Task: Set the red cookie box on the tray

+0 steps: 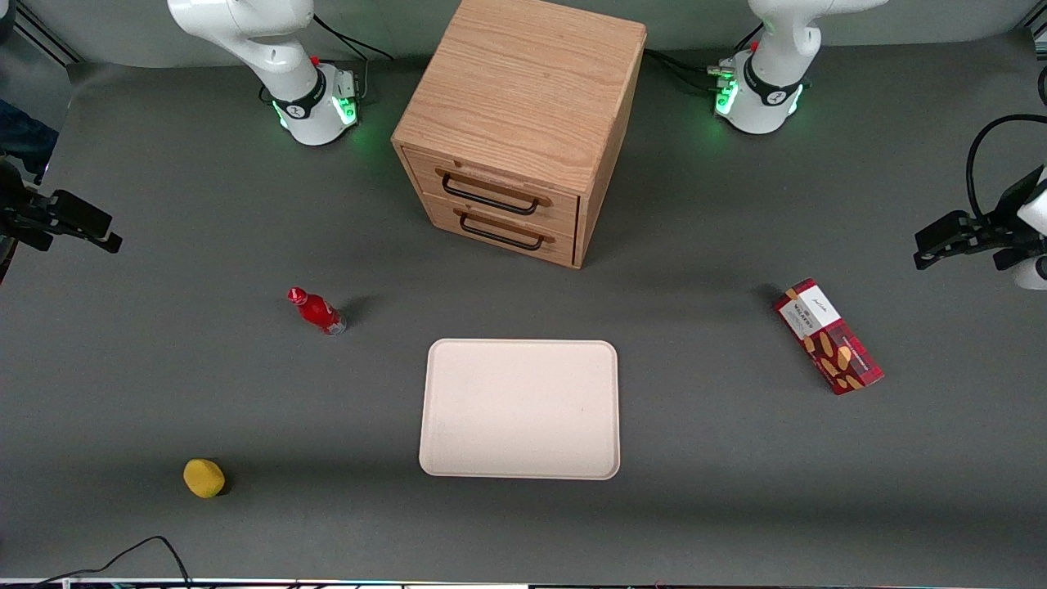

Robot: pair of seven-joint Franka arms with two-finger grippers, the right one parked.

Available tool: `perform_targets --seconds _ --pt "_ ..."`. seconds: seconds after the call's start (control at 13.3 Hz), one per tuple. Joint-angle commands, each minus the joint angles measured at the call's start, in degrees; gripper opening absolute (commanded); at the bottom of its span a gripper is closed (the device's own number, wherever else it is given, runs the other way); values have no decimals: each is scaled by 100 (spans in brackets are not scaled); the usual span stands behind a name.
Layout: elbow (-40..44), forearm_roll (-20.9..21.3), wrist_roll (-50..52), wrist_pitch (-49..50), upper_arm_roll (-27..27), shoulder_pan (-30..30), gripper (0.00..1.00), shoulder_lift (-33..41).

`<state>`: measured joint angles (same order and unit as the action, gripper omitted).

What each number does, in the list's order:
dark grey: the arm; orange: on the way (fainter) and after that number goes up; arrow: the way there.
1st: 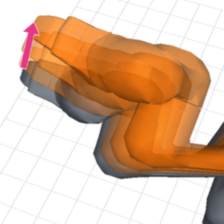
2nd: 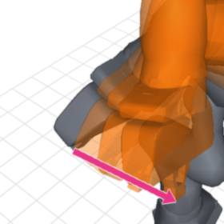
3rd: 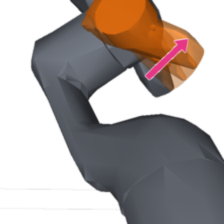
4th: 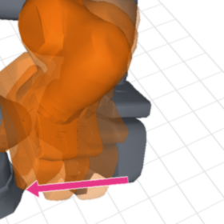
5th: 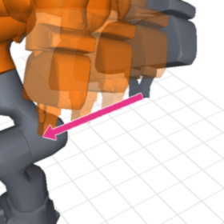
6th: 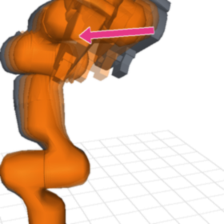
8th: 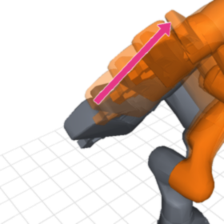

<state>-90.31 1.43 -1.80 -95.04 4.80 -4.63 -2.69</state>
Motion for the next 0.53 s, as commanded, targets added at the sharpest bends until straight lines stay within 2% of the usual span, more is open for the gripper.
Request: perform_targets --seconds 0.0,0.45 --pt "-171 24 83 -93 -5 50 100 163" --pt "-171 -11 74 -233 -14 6 100 93"
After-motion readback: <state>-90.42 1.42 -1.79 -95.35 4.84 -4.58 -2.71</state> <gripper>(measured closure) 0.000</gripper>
